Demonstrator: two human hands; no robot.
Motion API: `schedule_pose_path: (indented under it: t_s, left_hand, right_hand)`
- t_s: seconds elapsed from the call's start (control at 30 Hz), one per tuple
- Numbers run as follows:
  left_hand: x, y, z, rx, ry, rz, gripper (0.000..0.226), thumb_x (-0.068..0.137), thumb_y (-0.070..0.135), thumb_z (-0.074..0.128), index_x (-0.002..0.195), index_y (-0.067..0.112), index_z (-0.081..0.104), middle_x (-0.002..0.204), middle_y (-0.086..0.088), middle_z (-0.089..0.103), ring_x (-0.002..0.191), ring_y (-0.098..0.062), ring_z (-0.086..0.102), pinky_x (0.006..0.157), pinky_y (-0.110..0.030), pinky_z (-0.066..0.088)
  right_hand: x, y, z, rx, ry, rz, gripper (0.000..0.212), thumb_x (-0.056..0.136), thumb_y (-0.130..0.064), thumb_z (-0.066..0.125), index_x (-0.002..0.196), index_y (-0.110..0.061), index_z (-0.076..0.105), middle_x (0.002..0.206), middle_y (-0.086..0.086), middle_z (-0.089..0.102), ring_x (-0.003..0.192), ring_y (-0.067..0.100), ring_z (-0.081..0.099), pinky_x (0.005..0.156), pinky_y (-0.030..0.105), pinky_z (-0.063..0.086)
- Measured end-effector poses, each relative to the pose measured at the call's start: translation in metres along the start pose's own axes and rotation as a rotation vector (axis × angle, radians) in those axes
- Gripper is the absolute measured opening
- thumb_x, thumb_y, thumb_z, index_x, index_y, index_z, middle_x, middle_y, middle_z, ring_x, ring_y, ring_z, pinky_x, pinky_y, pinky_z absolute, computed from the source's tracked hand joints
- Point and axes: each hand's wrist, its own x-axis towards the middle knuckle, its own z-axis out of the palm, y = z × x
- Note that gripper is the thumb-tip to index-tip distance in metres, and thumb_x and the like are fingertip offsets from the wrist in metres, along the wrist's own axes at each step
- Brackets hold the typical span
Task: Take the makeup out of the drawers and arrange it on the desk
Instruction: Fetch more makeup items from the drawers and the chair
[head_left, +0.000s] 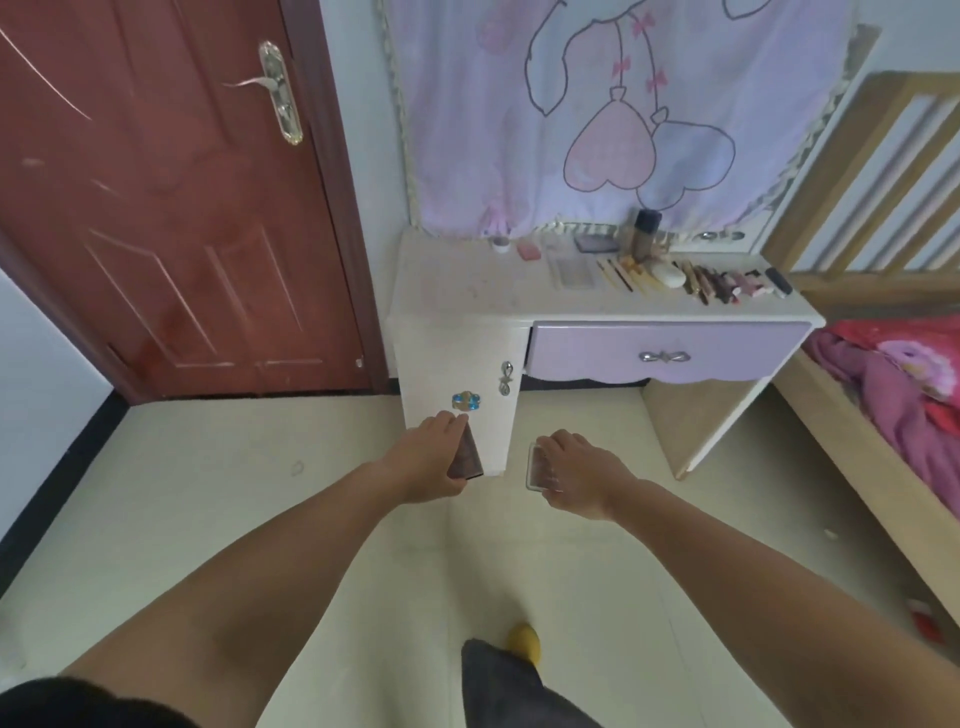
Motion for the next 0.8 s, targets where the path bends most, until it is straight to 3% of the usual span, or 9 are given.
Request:
schedule_pose_path:
  t_s: [0.4, 0.8]
  left_hand:
    - [0.243, -0.082, -0.045, -0.046, -0.037, -0.031, 0.083, 0.079, 0.040, 0.065, 0.144, 0.010, 0.024, 0.137, -0.007, 0.038, 0.119, -0.025, 0.042, 0.098, -0.034, 0.038]
    - [0.484, -0.170, -0.053, -0.001, -0.196, 0.097, 0.081, 0.081, 0.038, 0.060, 0.145, 0.008, 0.019, 0.137, -0.011, 0.035, 0.119, -0.028, 0.040, 0.097, -0.037, 0.039]
  right_hand:
    - [0.239, 0.132, -0.073, 0.012, -0.046, -0.057, 0.058, 0.083, -0.030, 0.060, 0.133, -0.013, 0.036, 0.130, 0.006, 0.041, 0.120, 0.024, 0.043, 0.087, 0.038, 0.049]
    - [0.453, 0.209, -0.091, 0.051, -0.116, 0.103, 0.057, 0.083, -0.031, 0.059, 0.132, -0.015, 0.035, 0.128, 0.005, 0.042, 0.117, 0.024, 0.043, 0.081, 0.039, 0.048]
